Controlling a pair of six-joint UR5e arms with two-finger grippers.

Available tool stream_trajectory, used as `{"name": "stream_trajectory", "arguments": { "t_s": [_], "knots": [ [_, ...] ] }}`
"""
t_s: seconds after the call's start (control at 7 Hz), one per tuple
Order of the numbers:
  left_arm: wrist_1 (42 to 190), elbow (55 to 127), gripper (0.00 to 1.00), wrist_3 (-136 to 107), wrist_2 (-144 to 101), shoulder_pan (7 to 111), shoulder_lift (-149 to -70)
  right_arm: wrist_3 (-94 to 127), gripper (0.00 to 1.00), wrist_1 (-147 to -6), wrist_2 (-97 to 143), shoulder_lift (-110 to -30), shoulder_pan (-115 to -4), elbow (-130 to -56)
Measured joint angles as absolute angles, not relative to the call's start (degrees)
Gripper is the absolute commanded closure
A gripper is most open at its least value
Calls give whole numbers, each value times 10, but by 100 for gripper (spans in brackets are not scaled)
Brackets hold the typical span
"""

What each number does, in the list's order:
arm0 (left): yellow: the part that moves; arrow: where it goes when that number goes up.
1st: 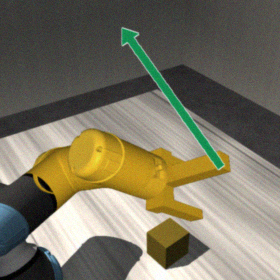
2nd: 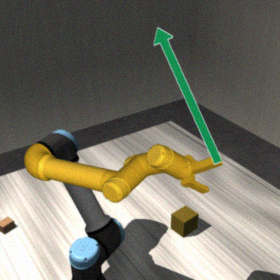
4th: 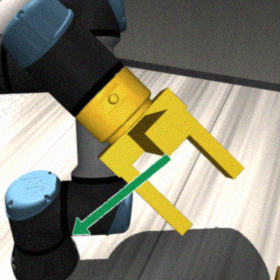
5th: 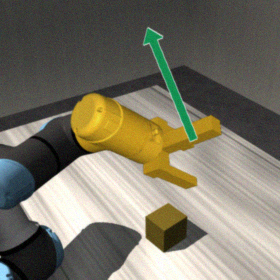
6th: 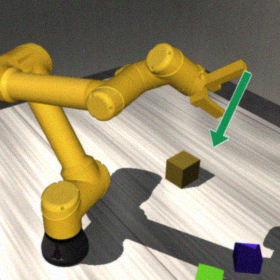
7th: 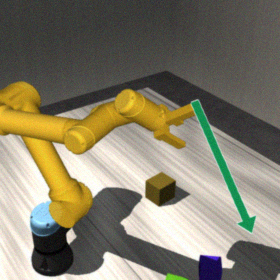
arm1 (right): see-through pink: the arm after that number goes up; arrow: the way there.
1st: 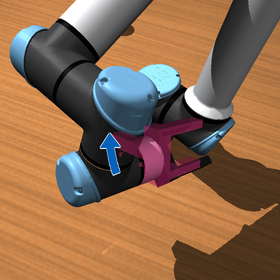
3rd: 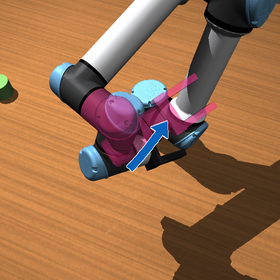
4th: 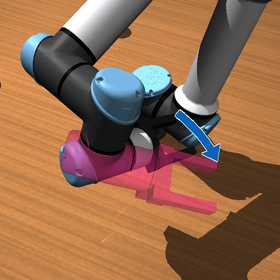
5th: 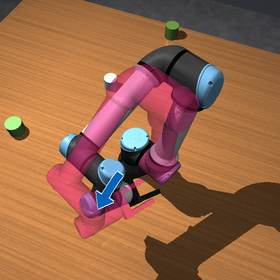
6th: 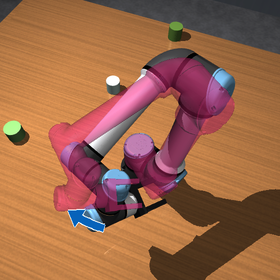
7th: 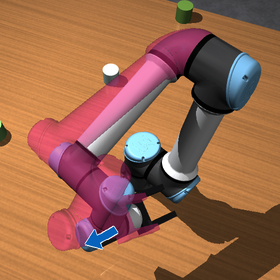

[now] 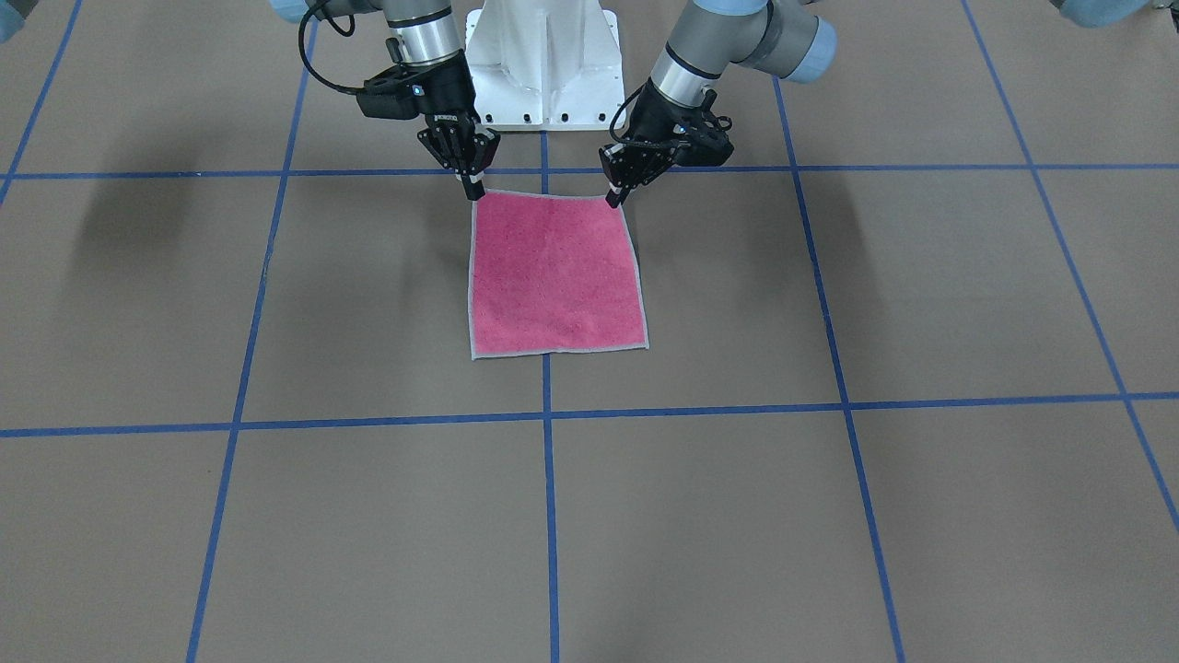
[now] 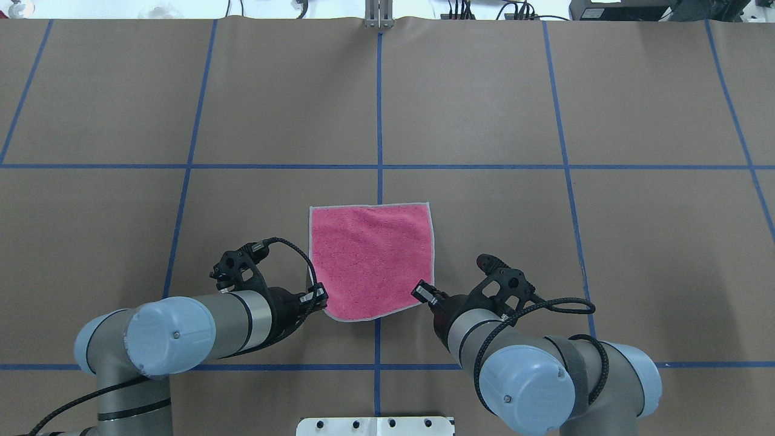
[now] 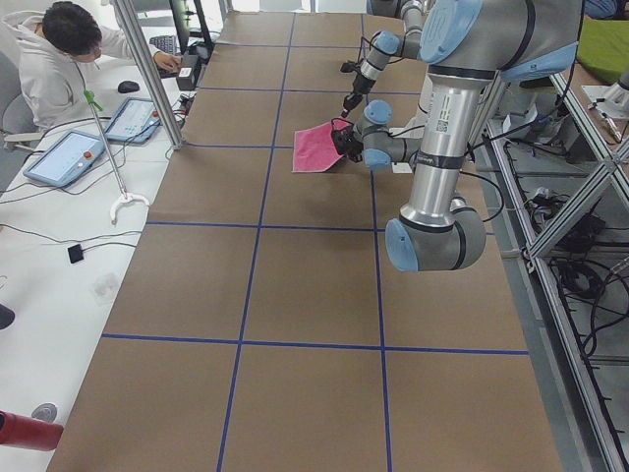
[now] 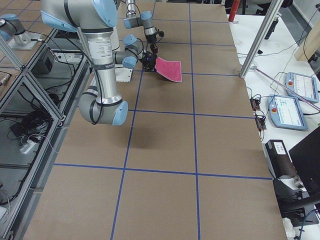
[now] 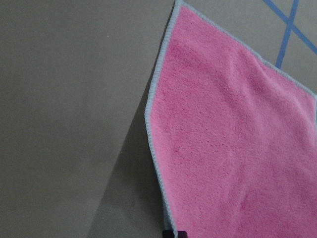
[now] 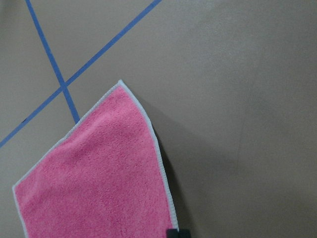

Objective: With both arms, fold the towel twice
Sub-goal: 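Lift the near edge with both grippers and fold it over toward the far edge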

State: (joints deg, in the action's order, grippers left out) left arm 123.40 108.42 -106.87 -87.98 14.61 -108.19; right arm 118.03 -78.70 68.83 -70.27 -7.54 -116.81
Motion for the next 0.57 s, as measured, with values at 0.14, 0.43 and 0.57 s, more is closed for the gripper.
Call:
{"name": "stream_trajectory", "arguments": {
  "t_s": [0.14, 0.43, 0.57],
  "knots": [
    [1234, 1087, 100, -1060, -891, 155, -1082, 1180, 100, -794, 688, -703, -73, -1173],
    [1232, 1087, 100, -1049, -901, 171, -1084, 1179, 100, -797, 688, -701, -77, -1162],
    [1230, 1086, 100, -1047, -902, 179, -1086, 1178, 100, -797, 688, -698, -86, -1147]
  ]
}}
